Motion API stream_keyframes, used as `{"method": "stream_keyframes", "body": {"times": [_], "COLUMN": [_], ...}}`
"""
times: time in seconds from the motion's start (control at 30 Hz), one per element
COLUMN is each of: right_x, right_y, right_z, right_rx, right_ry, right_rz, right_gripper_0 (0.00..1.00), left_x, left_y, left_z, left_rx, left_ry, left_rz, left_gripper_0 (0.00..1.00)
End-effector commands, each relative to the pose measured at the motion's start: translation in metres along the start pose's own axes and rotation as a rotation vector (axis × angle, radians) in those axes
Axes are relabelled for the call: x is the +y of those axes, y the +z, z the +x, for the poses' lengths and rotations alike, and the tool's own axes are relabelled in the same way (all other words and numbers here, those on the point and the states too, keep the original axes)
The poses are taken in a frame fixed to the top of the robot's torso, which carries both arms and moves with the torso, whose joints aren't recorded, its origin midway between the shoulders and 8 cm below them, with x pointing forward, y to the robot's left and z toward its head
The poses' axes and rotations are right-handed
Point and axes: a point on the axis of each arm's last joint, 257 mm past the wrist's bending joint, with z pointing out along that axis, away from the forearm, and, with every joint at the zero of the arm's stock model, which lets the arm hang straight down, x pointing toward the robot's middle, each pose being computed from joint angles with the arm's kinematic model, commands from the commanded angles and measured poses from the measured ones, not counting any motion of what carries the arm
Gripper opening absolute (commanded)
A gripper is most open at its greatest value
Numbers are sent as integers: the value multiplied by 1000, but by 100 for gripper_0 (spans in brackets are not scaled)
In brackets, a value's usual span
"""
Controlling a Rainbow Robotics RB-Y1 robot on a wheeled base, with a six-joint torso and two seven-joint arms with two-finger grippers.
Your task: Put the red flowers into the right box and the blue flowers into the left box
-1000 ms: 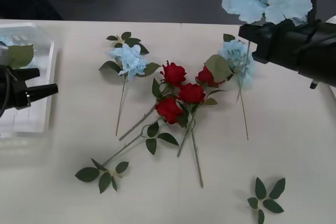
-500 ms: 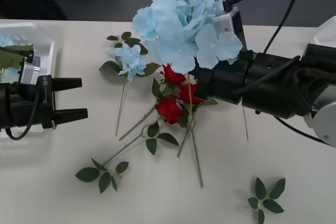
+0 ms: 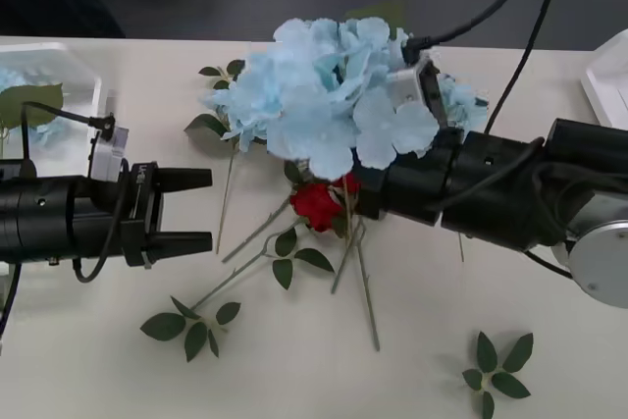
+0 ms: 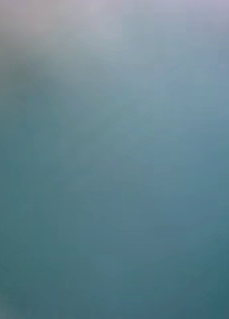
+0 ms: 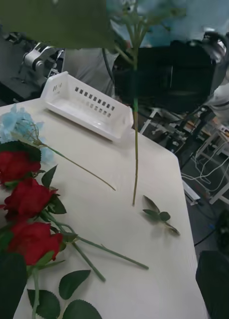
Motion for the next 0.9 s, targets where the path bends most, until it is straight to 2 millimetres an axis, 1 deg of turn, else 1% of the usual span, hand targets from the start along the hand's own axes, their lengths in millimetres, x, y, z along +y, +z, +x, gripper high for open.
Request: {"method": "stream_keyframes", "body": {"times": [0.03,0.3,0.5,0.63,0.9], "right_x": [17,32,49,51,48], "right_y": [-3,1,10,14,21], "right_z": [-16,-20,-32,-39,-36], "right_rx": [-17,0,-3,-9,2], "right_ry": [-61,-72,-60,-61,-87], "right_rz": [-45,-104,-152,-160,-156], "right_gripper_0": [0,0,0,0,0], "left_x": [-6,-3,0,-4,-9], "left_y": [14,40,63,81,104], "left_z": [-14,-22,-26,-28,-21], "left_rx": [-7,7,16,-2,-35], "left_ry": [83,114,129,120,52], "left_rz": [35,54,59,71,110], "left_gripper_0": [100,100,100,100,100]}}
